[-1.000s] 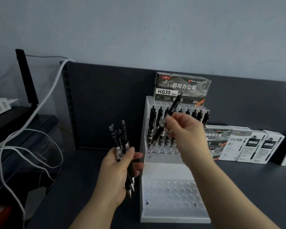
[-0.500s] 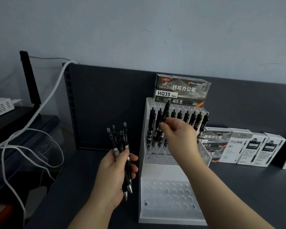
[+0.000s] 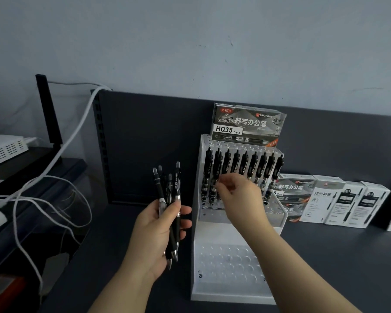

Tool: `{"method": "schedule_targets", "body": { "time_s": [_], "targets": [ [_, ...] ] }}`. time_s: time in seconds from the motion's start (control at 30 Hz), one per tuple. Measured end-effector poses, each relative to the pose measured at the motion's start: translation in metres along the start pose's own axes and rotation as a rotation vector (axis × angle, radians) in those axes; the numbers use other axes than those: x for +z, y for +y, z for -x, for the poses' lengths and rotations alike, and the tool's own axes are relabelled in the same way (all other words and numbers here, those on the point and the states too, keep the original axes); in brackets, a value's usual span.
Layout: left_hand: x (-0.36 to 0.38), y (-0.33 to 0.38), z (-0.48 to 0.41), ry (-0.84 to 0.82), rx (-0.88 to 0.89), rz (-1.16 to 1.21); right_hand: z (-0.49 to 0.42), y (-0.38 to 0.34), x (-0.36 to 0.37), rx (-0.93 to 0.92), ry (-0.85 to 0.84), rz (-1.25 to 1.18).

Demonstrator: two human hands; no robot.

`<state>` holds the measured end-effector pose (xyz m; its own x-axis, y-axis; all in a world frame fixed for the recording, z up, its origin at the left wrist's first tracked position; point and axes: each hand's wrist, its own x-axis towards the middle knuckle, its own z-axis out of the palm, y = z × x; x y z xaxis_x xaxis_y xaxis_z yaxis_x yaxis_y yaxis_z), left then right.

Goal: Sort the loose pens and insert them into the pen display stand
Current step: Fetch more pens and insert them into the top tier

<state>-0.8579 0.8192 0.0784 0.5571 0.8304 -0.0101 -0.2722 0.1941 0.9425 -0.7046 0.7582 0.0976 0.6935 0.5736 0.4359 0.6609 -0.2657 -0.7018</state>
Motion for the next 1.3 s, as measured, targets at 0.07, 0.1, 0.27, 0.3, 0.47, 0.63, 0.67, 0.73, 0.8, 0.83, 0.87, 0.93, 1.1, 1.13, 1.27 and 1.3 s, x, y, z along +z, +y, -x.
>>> {"method": "schedule_targets", "body": {
  "time_s": [0.07, 0.1, 0.27, 0.3, 0.47, 0.63, 0.67, 0.73, 0.8, 0.83, 0.87, 0.93, 1.1, 1.13, 1.27, 1.3],
  "targets": [
    [0.002, 0.0, 0.003, -0.021, -0.002, -0.003, 0.011, -0.006, -0.005, 0.001, 0.022, -0.139],
    [0.004, 0.0, 0.004, -0.036, -0.002, -0.003, 0.017, -0.01, -0.007, 0.005, -0.029, -0.212],
    [0.018, -0.002, 0.01, -0.143, 0.031, -0.057, 0.038, -0.023, -0.007, 0.095, -0.418, -0.482],
    [0.02, -0.002, 0.012, -0.154, 0.044, -0.084, 0.037, -0.021, -0.008, 0.12, -0.435, -0.519],
    [0.025, -0.002, 0.012, -0.136, 0.06, -0.147, 0.03, -0.016, -0.02, 0.214, -0.389, -0.617],
    [0.019, -0.005, 0.004, -0.025, 0.014, -0.082, 0.003, -0.015, -0.041, 0.207, 0.001, -0.572],
    [0.018, -0.005, 0.004, -0.024, 0.013, -0.085, -0.002, -0.014, -0.043, 0.167, 0.086, -0.486],
    [0.017, -0.005, 0.005, -0.037, 0.024, -0.112, -0.01, -0.011, -0.042, 0.073, 0.168, -0.289],
    [0.016, -0.006, 0.006, -0.051, 0.047, -0.155, -0.012, -0.008, -0.036, 0.005, 0.153, -0.147],
    [0.014, -0.006, 0.005, -0.054, 0.056, -0.167, -0.013, -0.007, -0.033, -0.025, 0.133, -0.089],
    [0.013, -0.006, 0.005, -0.057, 0.061, -0.171, -0.013, -0.005, -0.029, -0.045, 0.111, -0.031],
    [0.011, -0.006, 0.004, -0.06, 0.062, -0.17, -0.013, -0.004, -0.024, -0.069, 0.062, 0.065],
    [0.009, -0.004, 0.004, -0.038, 0.046, -0.111, -0.013, 0.002, -0.012, -0.064, -0.034, 0.174],
    [0.009, -0.004, 0.004, -0.029, 0.039, -0.09, -0.014, 0.004, -0.011, -0.055, -0.039, 0.175],
    [0.008, -0.005, 0.001, -0.004, 0.02, -0.037, -0.015, 0.009, -0.01, -0.036, -0.044, 0.185],
    [0.008, -0.006, 0.0, 0.003, 0.021, -0.035, -0.015, 0.01, -0.009, -0.038, -0.055, 0.197]
  ]
}}
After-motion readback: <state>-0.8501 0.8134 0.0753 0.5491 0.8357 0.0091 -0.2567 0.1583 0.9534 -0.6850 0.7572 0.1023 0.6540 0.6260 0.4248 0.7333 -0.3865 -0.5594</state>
